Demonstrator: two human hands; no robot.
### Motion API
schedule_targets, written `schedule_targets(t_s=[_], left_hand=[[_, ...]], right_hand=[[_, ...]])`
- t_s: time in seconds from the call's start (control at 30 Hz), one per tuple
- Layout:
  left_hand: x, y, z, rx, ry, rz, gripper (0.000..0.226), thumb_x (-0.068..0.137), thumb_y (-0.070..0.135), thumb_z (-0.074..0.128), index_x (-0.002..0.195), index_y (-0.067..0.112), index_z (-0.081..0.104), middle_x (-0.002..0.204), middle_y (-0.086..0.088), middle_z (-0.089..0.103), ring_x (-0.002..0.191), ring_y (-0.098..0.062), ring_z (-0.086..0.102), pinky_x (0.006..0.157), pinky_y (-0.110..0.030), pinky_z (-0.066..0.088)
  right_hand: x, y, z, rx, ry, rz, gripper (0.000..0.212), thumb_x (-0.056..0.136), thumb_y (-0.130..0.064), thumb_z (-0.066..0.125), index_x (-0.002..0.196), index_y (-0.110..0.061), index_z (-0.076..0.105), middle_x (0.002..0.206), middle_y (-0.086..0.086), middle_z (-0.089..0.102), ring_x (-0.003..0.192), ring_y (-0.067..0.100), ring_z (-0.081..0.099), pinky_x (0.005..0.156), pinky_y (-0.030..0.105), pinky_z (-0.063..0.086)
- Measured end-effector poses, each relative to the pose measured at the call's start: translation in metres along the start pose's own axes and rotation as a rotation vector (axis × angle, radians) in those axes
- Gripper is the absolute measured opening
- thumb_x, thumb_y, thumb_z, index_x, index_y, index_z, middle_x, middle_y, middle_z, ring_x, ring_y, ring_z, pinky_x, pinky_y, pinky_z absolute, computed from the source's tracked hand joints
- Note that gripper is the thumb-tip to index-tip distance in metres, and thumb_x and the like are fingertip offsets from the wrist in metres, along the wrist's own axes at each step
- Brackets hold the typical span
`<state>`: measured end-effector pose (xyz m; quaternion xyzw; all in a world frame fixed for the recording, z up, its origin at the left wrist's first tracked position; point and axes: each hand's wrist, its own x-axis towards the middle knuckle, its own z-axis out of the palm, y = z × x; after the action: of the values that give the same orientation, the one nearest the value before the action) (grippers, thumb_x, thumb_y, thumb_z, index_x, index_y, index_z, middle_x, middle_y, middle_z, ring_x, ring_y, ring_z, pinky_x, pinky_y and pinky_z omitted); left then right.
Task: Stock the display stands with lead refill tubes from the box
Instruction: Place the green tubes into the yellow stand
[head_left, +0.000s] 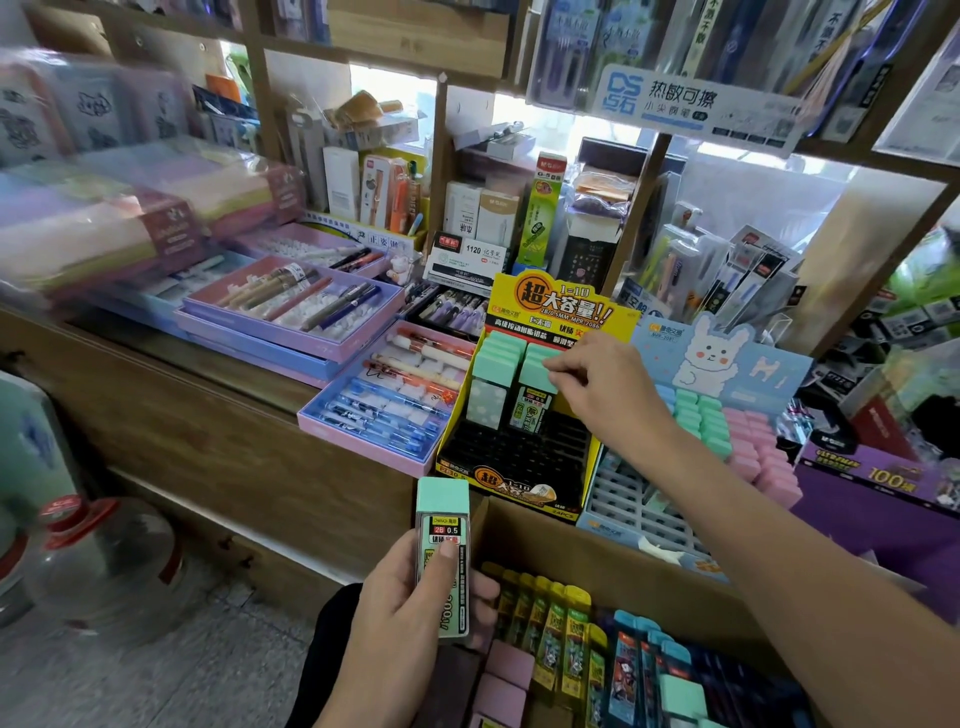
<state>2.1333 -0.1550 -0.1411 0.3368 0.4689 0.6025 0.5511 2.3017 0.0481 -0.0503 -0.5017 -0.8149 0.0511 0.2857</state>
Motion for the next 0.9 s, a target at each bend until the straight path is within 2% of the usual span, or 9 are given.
schedule_targets(t_s=[0.07, 0.17, 0.3, 0.4, 0.47, 0.6, 0.7, 0.8, 0.9], left_hand=[[0.0, 0.0, 0.0, 0.0, 0.0, 0.004, 0.02, 0.091, 0.038, 0.055, 0.093, 0.026, 0.07, 0.083, -0.025, 0.073, 0.064, -0.031, 0.069, 0.052, -0.037, 0.055], [0.0, 0.001, 0.0, 0.004, 0.0, 0.006, 0.018, 0.092, 0.036, 0.054, 0.096, 0.028, 0.069, 0.083, -0.026, 0.073, 0.064, -0.032, 0.07, 0.052, -0.036, 0.056], [0.002, -0.003, -0.001, 0.046, 0.029, 0.021, 0.017, 0.1, 0.027, 0.052, 0.106, 0.015, 0.062, 0.084, -0.025, 0.075, 0.069, -0.038, 0.072, 0.06, -0.038, 0.061], [0.004, -0.005, 0.0, 0.086, 0.028, 0.044, 0.016, 0.102, 0.021, 0.05, 0.107, 0.01, 0.061, 0.084, -0.024, 0.076, 0.074, -0.039, 0.074, 0.063, -0.039, 0.063], [0.006, -0.006, 0.001, 0.106, 0.025, 0.051, 0.015, 0.102, 0.018, 0.052, 0.106, 0.009, 0.063, 0.085, -0.022, 0.076, 0.076, -0.038, 0.075, 0.064, -0.037, 0.063], [0.01, -0.008, 0.003, 0.169, 0.016, 0.07, 0.017, 0.1, 0.017, 0.055, 0.096, 0.022, 0.071, 0.088, -0.019, 0.077, 0.08, -0.035, 0.076, 0.068, -0.038, 0.063], [0.013, -0.006, 0.004, 0.25, -0.016, 0.082, 0.019, 0.099, 0.018, 0.057, 0.095, 0.028, 0.072, 0.092, -0.016, 0.078, 0.086, -0.033, 0.075, 0.075, -0.045, 0.062], [0.018, -0.002, 0.007, 0.353, -0.042, 0.105, 0.017, 0.099, 0.019, 0.059, 0.099, 0.03, 0.072, 0.095, -0.007, 0.079, 0.09, -0.023, 0.076, 0.074, -0.038, 0.062], [0.023, 0.008, 0.016, 0.426, -0.058, 0.151, 0.021, 0.098, 0.022, 0.06, 0.1, 0.039, 0.072, 0.097, 0.001, 0.078, 0.089, -0.013, 0.074, 0.071, -0.029, 0.058]], right_hand=[[-0.002, -0.001, -0.004, -0.001, -0.018, 0.002, 0.023, 0.099, -0.014, 0.067, 0.119, -0.012, 0.077, 0.095, -0.006, 0.055, 0.093, 0.009, 0.048, 0.084, 0.025, 0.038], [-0.013, -0.005, -0.013, 0.068, -0.007, 0.041, 0.026, 0.098, -0.011, 0.068, 0.123, -0.014, 0.075, 0.1, 0.001, 0.063, 0.09, 0.014, 0.057, 0.087, 0.03, 0.049], [-0.044, -0.013, -0.029, 0.272, 0.006, 0.119, 0.022, 0.095, -0.008, 0.071, 0.113, -0.018, 0.078, 0.093, -0.008, 0.069, 0.082, 0.006, 0.064, 0.076, 0.014, 0.051], [-0.077, -0.015, -0.041, 0.425, -0.072, 0.171, 0.022, 0.094, -0.008, 0.072, 0.108, -0.024, 0.078, 0.082, -0.009, 0.073, 0.077, 0.007, 0.071, 0.074, 0.02, 0.058], [-0.102, -0.015, -0.045, 0.502, -0.131, 0.192, 0.023, 0.093, -0.009, 0.073, 0.107, -0.027, 0.078, 0.085, -0.009, 0.074, 0.075, 0.009, 0.073, 0.075, 0.025, 0.061], [-0.15, 0.0, -0.044, 0.529, -0.263, 0.238, 0.026, 0.092, -0.009, 0.076, 0.107, -0.03, 0.077, 0.089, -0.009, 0.074, 0.076, 0.012, 0.074, 0.074, 0.03, 0.062], [-0.183, 0.018, -0.041, 0.541, -0.396, 0.321, 0.028, 0.092, -0.012, 0.077, 0.106, -0.036, 0.075, 0.092, -0.012, 0.074, 0.081, 0.011, 0.073, 0.076, 0.027, 0.061], [-0.208, 0.038, -0.038, 0.487, -0.525, 0.379, 0.023, 0.093, -0.021, 0.076, 0.107, -0.039, 0.075, 0.096, -0.014, 0.074, 0.087, 0.007, 0.07, 0.079, 0.024, 0.058], [-0.224, 0.058, -0.032, 0.409, -0.644, 0.42, 0.02, 0.092, -0.025, 0.077, 0.104, -0.04, 0.073, 0.095, -0.009, 0.075, 0.086, 0.002, 0.068, 0.075, 0.017, 0.054]])
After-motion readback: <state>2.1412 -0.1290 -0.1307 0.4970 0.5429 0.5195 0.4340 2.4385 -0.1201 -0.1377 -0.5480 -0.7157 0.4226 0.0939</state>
